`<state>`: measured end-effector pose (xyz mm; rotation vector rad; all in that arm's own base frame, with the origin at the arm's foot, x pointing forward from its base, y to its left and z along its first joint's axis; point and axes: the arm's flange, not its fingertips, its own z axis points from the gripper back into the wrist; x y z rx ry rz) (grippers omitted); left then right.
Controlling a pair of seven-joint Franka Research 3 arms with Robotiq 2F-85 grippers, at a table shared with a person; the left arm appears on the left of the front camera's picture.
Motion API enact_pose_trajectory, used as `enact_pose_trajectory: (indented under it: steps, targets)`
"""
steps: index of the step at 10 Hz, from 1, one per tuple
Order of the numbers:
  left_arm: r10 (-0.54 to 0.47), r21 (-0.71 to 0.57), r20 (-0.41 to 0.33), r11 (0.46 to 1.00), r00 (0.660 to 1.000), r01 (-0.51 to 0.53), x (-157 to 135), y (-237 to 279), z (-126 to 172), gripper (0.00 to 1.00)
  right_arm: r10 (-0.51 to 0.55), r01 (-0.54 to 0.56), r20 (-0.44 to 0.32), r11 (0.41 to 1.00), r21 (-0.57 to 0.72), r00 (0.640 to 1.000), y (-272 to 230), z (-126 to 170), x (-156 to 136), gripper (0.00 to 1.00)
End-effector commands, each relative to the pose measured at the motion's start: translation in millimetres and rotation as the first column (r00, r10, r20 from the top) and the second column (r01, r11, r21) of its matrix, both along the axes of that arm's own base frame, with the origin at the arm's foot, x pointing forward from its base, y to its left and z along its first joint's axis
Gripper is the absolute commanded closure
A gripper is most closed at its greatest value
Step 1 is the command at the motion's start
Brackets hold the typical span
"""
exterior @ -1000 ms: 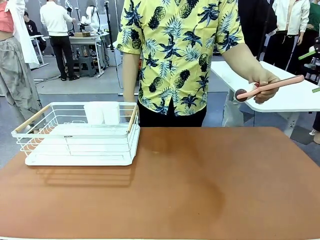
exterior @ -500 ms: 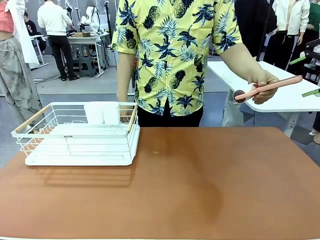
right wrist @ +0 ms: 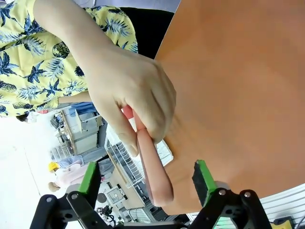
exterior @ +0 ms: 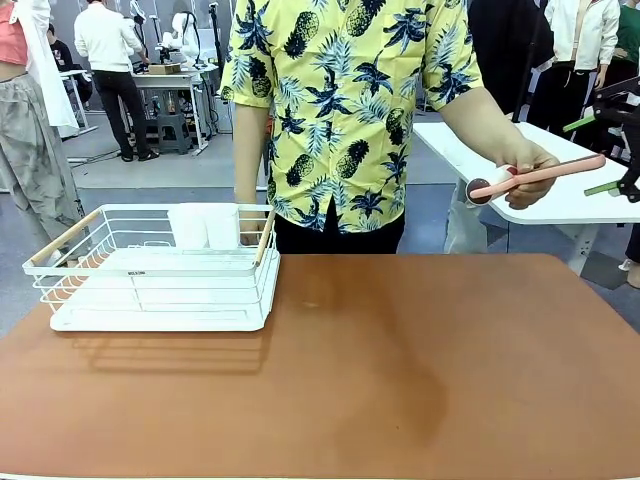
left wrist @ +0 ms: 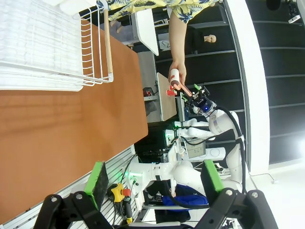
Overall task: Clean the table.
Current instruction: Pick up the Lint Roller when the human hands it over.
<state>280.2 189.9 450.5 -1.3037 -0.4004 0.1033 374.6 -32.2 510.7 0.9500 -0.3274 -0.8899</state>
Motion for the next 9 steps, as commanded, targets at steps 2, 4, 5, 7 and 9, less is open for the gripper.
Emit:
enact_pose_trajectory:
  steps: [2, 4, 5, 7, 9]
  targets:
    - [-0.001, -0.008, 0.005, 1.000, 1.000, 0.001, -1.4, 1.5, 0.8, 0.00, 0.003, -0.002, 0.040, 1.000, -0.010, 0.999, 9.7, -14.1, 5.4, 0.00]
    - [-0.001, -0.008, 0.005, 1.000, 1.000, 0.001, -1.4, 1.5, 0.8, 0.00, 0.007, -0.007, 0.018, 1.000, -0.007, 1.000, 12.3, -20.8, 8.8, 0.00]
    - [-0.001, -0.008, 0.005, 1.000, 1.000, 0.001, -1.4, 1.5, 0.8, 0.00, 0.003, -0.002, 0.032, 1.000, -0.009, 0.999, 11.9, -22.3, 10.6, 0.00]
    - [-0.001, -0.008, 0.005, 1.000, 1.000, 0.001, -1.4, 1.5, 0.8, 0.00, 0.011, -0.010, 0.056, 1.000, -0.013, 0.998, 11.9, -23.6, 11.2, 0.19]
    - [-0.001, -0.008, 0.005, 1.000, 1.000, 0.001, -1.4, 1.5, 0.8, 0.00, -0.004, 0.006, 0.076, 1.000, -0.015, 0.997, 8.4, -24.3, 15.1, 0.38]
